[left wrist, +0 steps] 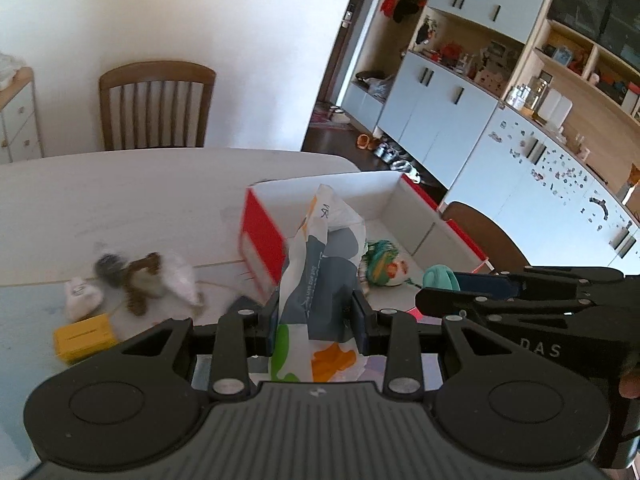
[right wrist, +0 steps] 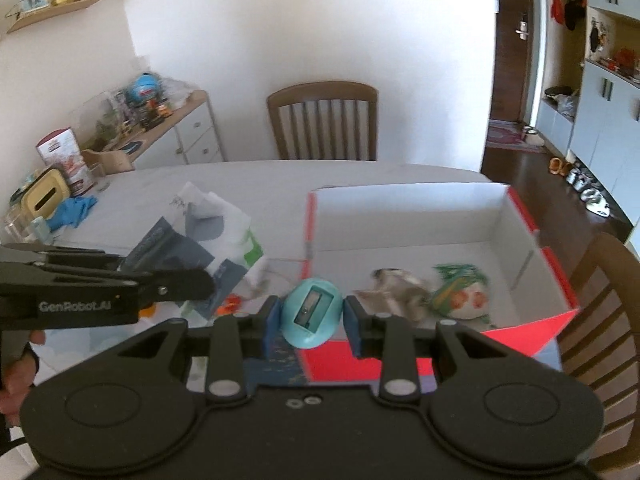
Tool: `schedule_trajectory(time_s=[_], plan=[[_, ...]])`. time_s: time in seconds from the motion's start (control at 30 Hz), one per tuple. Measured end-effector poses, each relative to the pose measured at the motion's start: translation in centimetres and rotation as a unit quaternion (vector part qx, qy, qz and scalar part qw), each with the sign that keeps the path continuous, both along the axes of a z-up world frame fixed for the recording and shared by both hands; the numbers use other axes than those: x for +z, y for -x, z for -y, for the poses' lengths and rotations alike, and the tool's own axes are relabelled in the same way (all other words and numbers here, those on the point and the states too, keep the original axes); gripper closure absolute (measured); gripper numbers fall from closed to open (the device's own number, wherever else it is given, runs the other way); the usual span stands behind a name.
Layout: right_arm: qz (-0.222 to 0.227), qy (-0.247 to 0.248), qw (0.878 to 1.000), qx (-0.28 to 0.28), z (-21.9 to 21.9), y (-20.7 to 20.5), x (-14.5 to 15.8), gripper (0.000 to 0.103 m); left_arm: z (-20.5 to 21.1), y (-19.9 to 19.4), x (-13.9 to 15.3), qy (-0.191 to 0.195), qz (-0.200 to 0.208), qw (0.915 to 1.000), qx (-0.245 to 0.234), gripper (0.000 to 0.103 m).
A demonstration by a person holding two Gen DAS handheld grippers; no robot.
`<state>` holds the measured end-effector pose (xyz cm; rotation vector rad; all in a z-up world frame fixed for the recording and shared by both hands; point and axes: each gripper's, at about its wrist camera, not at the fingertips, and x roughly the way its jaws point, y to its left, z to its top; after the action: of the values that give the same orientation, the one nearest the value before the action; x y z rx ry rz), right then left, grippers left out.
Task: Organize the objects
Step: 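Carry the plastic bag and teal sharpener with both tools into the shoebox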
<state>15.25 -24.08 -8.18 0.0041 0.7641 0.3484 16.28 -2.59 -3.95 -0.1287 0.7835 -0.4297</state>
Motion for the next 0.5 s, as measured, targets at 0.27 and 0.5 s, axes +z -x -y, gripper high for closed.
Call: schedule_trajectory(time_s=[0.27,0.5], plan=[[0.002,0.012,1.000,-0.026,5.4,-2.6,-1.0,0.071,5.3,-2.7,-1.0,-0.015,-0.004,0.9999,-0.006,0.070],[-0.011,0.022,0.998,-0.049,8.8,-5.7,-2.7,0.071,8.7,-6.0,-2.4,-0.032,-0.014,0.9994,0.000,0.070]])
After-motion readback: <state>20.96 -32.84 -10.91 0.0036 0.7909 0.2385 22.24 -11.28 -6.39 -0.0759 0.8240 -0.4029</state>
